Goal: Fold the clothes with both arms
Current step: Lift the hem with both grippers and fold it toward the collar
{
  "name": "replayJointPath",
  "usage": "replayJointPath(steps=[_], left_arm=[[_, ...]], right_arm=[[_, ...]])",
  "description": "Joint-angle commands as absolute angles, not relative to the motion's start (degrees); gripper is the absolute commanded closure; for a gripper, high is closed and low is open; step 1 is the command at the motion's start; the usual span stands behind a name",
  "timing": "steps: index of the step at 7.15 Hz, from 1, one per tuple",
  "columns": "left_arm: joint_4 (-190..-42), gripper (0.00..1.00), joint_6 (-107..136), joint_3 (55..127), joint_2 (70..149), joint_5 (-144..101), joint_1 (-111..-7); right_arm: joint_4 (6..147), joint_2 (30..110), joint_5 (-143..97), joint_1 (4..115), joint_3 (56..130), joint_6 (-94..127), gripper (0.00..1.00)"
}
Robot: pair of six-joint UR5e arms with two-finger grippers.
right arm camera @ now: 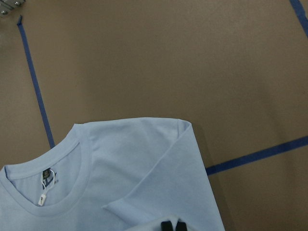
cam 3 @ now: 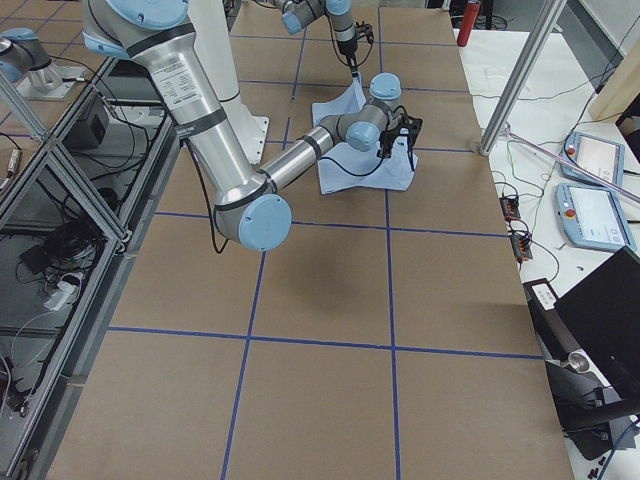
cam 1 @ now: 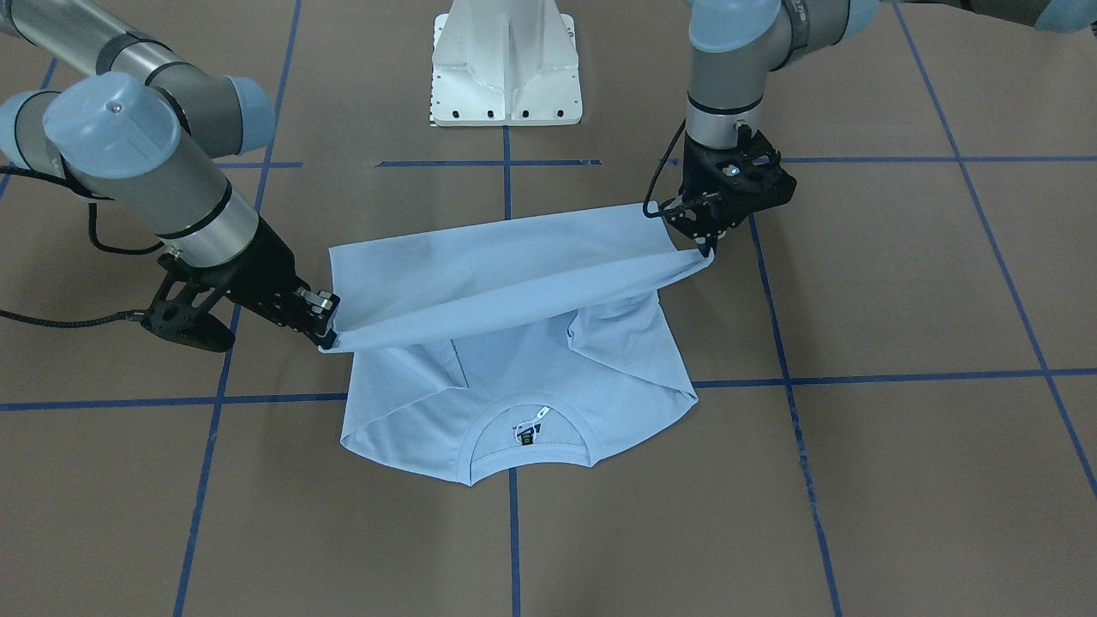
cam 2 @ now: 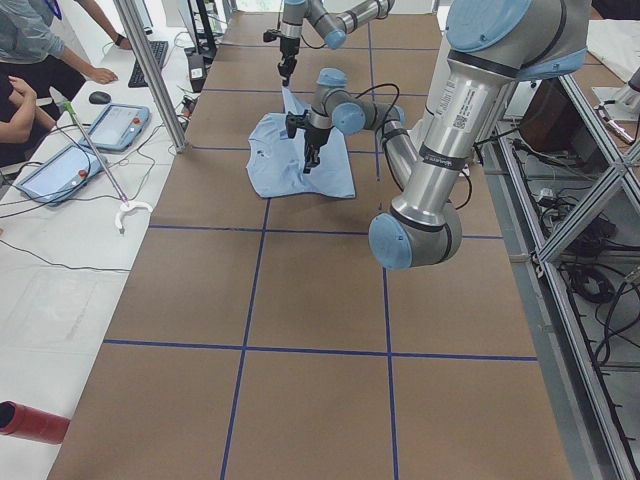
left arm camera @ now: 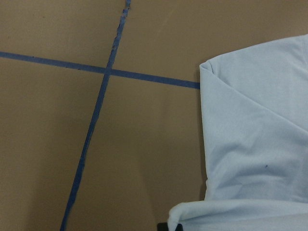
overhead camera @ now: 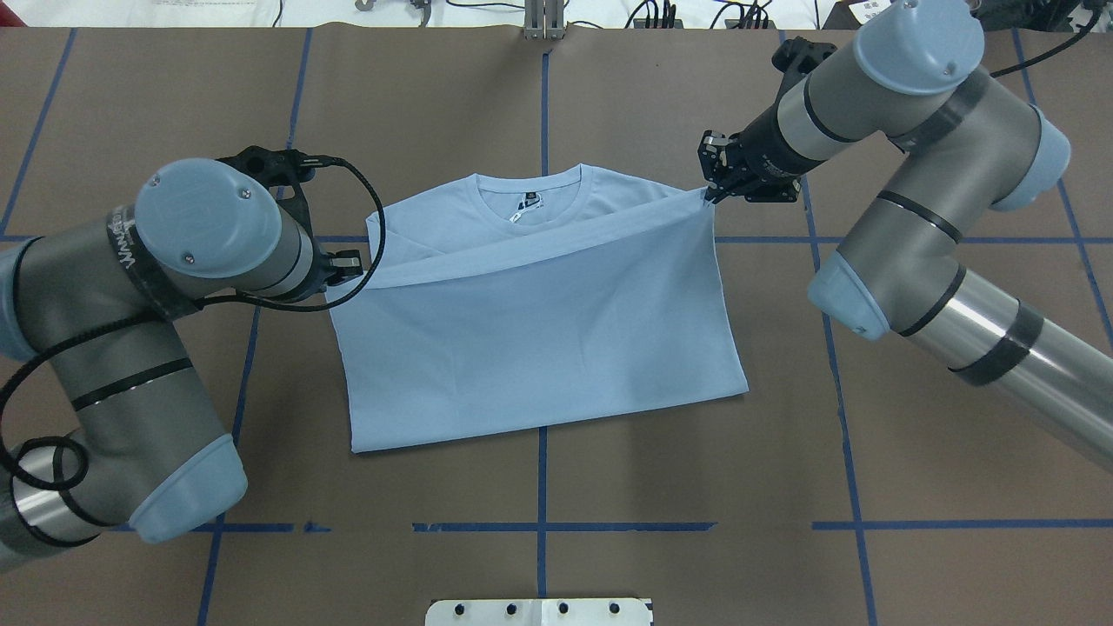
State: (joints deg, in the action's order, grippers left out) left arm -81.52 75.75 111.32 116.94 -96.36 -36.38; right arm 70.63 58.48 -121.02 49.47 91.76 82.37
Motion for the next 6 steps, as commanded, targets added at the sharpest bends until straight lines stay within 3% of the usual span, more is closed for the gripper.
replayJointPath(steps=[1, 4, 6], left_arm=[[-87.0, 1.00, 74.4, 100.0, 122.4, -96.5, -40.5], [-99.4, 1.00, 74.4, 87.8, 122.8, -96.3, -41.1], [-100.1, 1.00, 74.3, 86.7, 122.8, -96.2, -41.1]], right_arm=[[70.6, 54.6, -120.9, 49.7, 85.5, 81.8, 1.00], [70.5, 50.8, -120.9, 50.0, 79.7, 81.7, 1.00], [70.5, 49.5, -120.8, 50.4, 76.9, 81.3, 1.00]])
